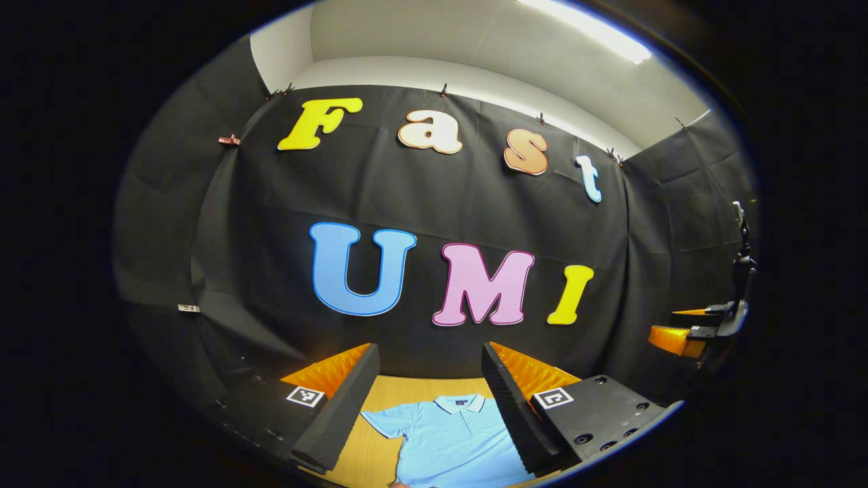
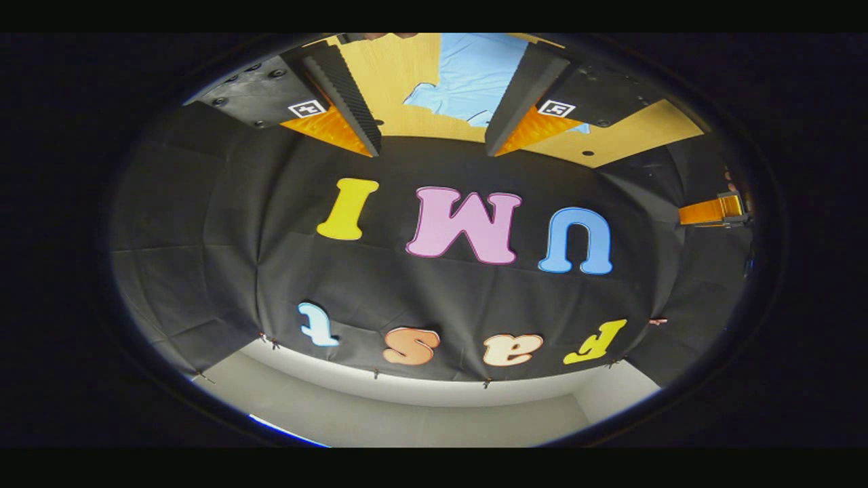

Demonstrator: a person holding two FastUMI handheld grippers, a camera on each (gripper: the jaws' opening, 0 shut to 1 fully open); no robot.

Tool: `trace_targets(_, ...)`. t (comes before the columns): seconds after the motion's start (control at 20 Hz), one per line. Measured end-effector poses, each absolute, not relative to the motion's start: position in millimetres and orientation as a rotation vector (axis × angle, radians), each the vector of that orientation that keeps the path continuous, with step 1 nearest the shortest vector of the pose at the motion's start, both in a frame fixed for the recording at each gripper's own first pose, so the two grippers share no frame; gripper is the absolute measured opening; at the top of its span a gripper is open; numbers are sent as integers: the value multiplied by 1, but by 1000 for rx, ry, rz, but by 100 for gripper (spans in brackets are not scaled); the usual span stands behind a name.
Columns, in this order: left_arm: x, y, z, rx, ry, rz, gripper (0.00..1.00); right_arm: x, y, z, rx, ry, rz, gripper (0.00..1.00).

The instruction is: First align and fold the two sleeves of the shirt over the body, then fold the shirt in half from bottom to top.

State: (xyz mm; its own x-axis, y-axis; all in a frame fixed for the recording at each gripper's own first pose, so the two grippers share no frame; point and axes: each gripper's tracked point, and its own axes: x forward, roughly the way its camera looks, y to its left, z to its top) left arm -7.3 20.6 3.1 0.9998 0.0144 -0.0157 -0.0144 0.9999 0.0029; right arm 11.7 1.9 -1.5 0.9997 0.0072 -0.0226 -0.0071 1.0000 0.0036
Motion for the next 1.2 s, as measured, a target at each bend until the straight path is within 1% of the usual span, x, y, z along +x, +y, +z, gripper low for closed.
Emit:
trace_targets(0.05,-5,23,2,0,17,14,96,16,0,-3,9,31,10,95)
trace_targets(0.25,1,27,1,-2,23,4,96,43,-5,-14,16,76,21,95)
trace_targets(0.35,5,29,0,-6,27,5,96,60,-7,-20,10,96,33,97)
trace_targets(0.5,17,35,-3,-14,35,27,96,97,-9,-30,-12,117,58,97)
trace_targets(0.7,40,42,-8,-3,42,78,96,162,-9,-53,15,148,114,97)
trace_targets(0.85,67,40,-15,21,54,109,96,223,-19,-99,4,217,138,97)
trace_targets(1.0,102,36,-28,14,77,133,96,279,-30,-160,7,302,155,97)
trace_targets(1.15,135,29,-48,11,115,170,96,320,-38,-231,28,410,187,98)
trace_targets(1.2,142,25,-52,15,123,172,96,331,-40,-253,28,442,196,96)
